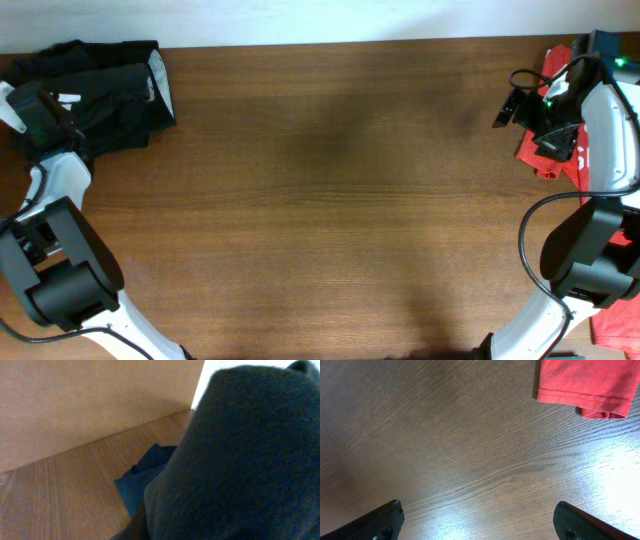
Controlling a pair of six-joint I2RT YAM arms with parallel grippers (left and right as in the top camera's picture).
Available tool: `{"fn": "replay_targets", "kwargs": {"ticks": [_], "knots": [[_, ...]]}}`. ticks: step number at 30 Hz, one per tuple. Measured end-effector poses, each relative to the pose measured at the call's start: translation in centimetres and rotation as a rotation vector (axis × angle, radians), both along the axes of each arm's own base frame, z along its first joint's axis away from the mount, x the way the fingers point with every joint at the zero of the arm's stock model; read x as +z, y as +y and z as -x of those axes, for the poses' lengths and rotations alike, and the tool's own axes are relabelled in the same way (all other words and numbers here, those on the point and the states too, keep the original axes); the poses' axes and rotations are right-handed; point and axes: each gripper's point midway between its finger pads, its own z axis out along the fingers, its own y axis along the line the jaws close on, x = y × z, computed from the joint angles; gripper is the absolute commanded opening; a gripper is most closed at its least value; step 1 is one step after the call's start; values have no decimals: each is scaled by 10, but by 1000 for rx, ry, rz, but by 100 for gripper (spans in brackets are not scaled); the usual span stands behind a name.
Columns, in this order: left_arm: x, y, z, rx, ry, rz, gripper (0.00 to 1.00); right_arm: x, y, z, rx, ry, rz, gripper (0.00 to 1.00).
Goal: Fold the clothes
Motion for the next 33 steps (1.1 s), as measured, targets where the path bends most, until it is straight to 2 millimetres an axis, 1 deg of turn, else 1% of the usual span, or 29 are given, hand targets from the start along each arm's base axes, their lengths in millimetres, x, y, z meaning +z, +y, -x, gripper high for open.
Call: {"fn": "replay_targets", "kwargs": {"ticks": [1, 2, 4, 5, 7, 8, 9, 10, 11, 12, 13, 14, 16, 18, 19, 20, 21, 22, 24, 25, 26, 27, 28, 30, 31, 32, 33], "knots": [[0, 0, -1, -9, -2, 3, 62, 0, 0, 0, 0, 0, 0, 99], [2, 0, -3, -15, -14, 2, 79, 0, 0, 0, 0, 0, 0, 99], [-3, 0, -6, -23, -15, 6, 94, 0, 0, 0, 0, 0, 0, 99], [-14, -1, -7, -31, 8, 12, 98, 0, 0, 0, 0, 0, 0, 99], [-26, -3, -9, -67, 67, 3, 98, 0, 0, 0, 0, 0, 0, 99], [-30, -6, -9, -93, 105, -2, 95, 0, 0, 0, 0, 0, 0, 99], [-30, -11, -14, -131, 132, -6, 78, 0, 0, 0, 0, 0, 0, 99], [-29, -17, -19, -172, 142, -8, 56, 0, 0, 0, 0, 0, 0, 99], [-23, -28, -30, -218, 129, -15, 39, 0, 0, 0, 0, 0, 0, 99], [-17, -34, -38, -248, 102, -26, 31, 0, 0, 0, 0, 0, 0, 99], [-12, -39, -43, -266, 85, -35, 28, 0, 0, 0, 0, 0, 0, 99], [-3, -45, -51, -286, 50, -55, 21, 0, 0, 0, 0, 0, 0, 99], [12, -61, -65, -335, -2, -85, 20, 0, 0, 0, 0, 0, 0, 99], [22, -64, -70, -347, -45, -109, 20, 0, 0, 0, 0, -1, 0, 98], [24, -63, -71, -347, -54, -115, 20, 0, 0, 0, 0, -1, 0, 99], [18, -62, -73, -346, -51, -113, 23, 0, 0, 0, 0, 0, 0, 99], [0, -62, -75, -350, -25, -96, 27, 0, 0, 0, 0, 0, 0, 99], [-18, -63, -76, -358, 4, -76, 28, 0, 0, 0, 0, -1, 0, 99], [-72, -67, -75, -381, 98, -14, 30, 0, 0, 0, 0, 0, 0, 99], [-90, -69, -73, -388, 131, 9, 32, 0, 0, 0, -1, 0, 0, 99], [-103, -70, -71, -393, 156, 27, 32, 0, 0, 0, 1, -1, 0, 99], [-103, -71, -72, -397, 154, 27, 33, 0, 0, 0, 0, 0, 0, 99], [-101, -71, -72, -397, 149, 25, 39, 0, 0, 0, 0, -1, 0, 99], [-97, -73, -72, -401, 152, 25, 65, 0, 0, 0, 0, 0, 0, 99], [-88, -77, -73, -407, 150, 21, 94, 0, 0, 0, 0, -1, 1, 99], [-67, -84, -74, -421, 133, 10, 99, 0, 0, -1, 0, -2, 1, 99], [-45, -95, -74, -440, 128, 4, 99, 0, 0, -1, 0, -3, 1, 99]]}}
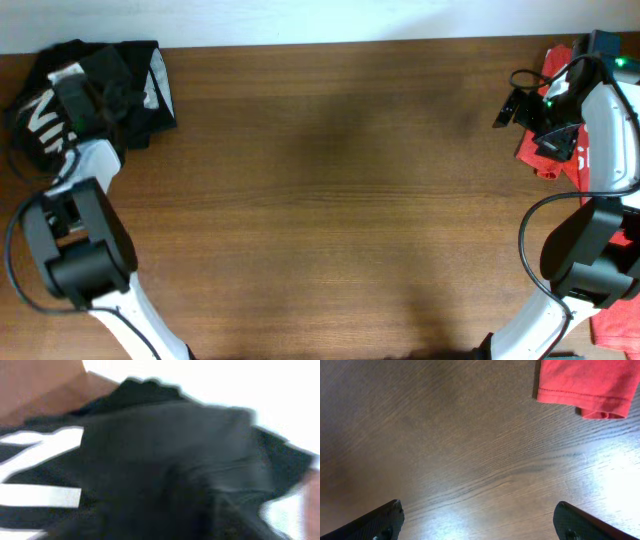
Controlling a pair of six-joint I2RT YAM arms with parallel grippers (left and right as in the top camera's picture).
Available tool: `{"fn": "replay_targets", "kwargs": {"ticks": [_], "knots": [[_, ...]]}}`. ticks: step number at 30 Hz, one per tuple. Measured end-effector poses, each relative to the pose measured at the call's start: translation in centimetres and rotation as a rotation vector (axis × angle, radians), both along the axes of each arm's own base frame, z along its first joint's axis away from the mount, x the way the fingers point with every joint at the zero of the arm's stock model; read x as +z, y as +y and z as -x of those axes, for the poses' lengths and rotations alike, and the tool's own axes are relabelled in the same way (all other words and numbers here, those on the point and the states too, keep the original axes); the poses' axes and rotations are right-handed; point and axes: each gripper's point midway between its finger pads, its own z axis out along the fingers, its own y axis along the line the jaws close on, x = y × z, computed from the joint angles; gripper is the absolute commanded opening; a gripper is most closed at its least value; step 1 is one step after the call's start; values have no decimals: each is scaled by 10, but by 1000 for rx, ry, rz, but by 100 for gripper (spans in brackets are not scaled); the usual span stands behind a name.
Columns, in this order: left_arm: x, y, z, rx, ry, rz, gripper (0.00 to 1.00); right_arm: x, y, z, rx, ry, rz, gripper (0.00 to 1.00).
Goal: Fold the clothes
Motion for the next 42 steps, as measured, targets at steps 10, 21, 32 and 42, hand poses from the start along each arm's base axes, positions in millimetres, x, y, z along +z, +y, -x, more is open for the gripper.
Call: {"fn": "replay_targets", "kwargs": {"ticks": [10, 21, 32, 42], "knots": [[132, -136, 102, -300, 178, 171, 99, 0, 0, 1, 0, 3, 0, 99], [151, -297, 235, -717, 369, 250, 99, 0, 0, 0, 0, 1, 0, 99], [129, -299, 259, -714, 498, 276, 99, 0, 0, 0, 0, 1, 0, 99], [77, -297, 283, -831, 130, 85, 99, 0, 0, 1, -1, 2, 1, 99]]}}
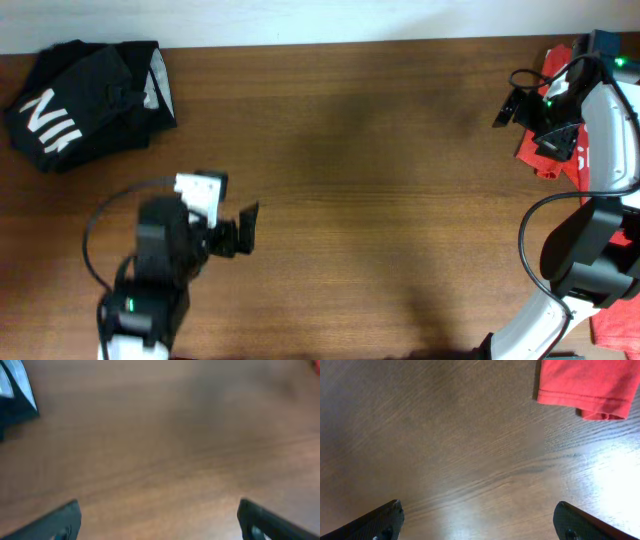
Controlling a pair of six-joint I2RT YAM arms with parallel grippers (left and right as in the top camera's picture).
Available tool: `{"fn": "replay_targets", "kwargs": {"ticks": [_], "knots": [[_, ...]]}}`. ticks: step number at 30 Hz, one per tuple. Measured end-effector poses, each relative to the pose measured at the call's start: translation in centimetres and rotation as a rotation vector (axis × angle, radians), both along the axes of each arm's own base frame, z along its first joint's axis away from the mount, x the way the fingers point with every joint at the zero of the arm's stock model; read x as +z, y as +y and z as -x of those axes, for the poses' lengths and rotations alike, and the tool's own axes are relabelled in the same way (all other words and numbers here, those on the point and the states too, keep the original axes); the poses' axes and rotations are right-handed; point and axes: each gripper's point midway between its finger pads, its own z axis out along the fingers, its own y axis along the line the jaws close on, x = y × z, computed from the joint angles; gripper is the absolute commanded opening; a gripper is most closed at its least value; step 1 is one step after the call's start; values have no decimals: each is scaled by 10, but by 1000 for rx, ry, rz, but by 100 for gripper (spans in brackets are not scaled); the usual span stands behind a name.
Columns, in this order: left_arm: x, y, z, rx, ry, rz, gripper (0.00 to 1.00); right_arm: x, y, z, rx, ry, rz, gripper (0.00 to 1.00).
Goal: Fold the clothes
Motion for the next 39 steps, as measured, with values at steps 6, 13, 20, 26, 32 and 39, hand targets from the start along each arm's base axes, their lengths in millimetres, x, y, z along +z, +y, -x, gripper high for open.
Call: {"fn": "replay_targets", "kwargs": {"ticks": [6, 13, 20, 26, 32, 39], "knots": [[1, 19, 15, 50, -336, 27, 99, 0, 0, 0, 0, -1, 0, 99], [-5, 61, 33, 206, -508, 11, 99, 0, 0, 0, 1, -1, -1, 99], [-13, 71, 36, 244, -561, 2, 99, 0, 0, 0, 0, -1, -1, 99], [-21, 71, 35, 245, -573, 2, 99, 0, 0, 0, 0, -1, -1, 99], [-26, 76, 39, 270, -559, -7, 99, 0, 0, 0, 1, -2, -1, 99], [-27, 79, 39, 287, -551, -13, 99, 0, 0, 0, 1, -1, -1, 99]]}}
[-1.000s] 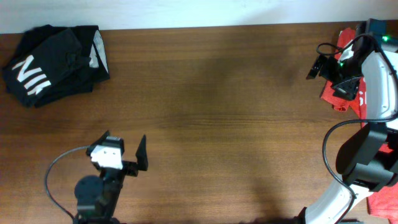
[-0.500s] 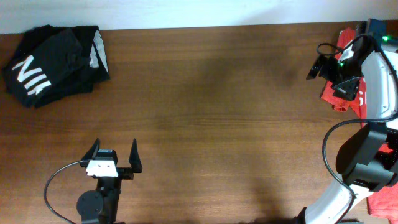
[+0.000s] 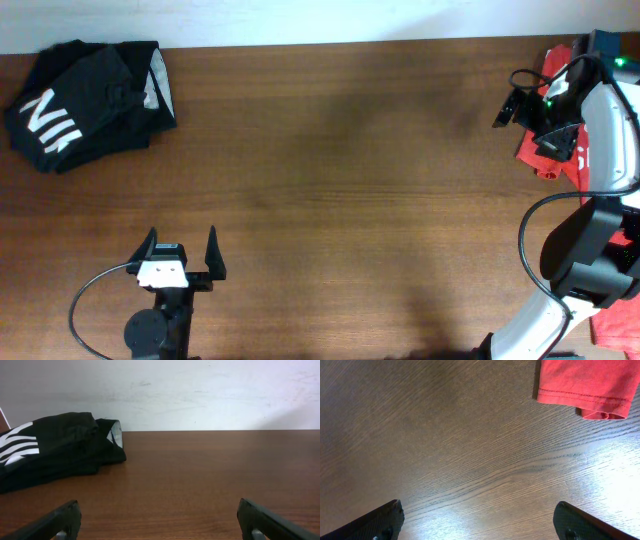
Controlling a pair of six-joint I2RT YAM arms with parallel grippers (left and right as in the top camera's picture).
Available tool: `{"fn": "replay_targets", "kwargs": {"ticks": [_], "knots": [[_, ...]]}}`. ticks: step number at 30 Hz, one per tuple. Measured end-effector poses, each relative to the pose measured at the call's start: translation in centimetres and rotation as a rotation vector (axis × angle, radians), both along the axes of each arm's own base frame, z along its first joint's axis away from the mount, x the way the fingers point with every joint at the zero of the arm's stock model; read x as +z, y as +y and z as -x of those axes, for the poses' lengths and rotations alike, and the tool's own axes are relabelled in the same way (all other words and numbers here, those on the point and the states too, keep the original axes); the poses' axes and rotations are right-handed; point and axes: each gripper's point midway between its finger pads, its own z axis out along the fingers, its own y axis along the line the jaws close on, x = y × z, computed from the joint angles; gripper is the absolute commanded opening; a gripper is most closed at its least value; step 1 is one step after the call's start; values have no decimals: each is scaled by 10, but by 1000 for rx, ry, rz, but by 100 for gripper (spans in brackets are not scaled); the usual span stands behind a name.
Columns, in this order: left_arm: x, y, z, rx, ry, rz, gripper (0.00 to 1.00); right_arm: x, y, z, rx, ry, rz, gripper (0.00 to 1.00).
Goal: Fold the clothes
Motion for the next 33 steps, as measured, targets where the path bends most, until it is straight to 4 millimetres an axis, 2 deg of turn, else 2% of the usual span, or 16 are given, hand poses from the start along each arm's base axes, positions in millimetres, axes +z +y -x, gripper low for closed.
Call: {"fn": "replay_targets", "kwargs": {"ticks": [28, 29, 31, 33], "knots": [[0, 1, 0, 7, 0, 0, 99, 0, -1, -2, 6, -5, 35, 99], [0, 1, 0, 8, 0, -1, 99, 4, -1, -9, 14, -33, 58, 99], [0, 1, 0, 8, 0, -1, 99, 32, 15, -22, 87, -137, 120, 99], [0, 1, 0, 8, 0, -1, 99, 76, 36, -19, 194, -253, 177, 99]]}}
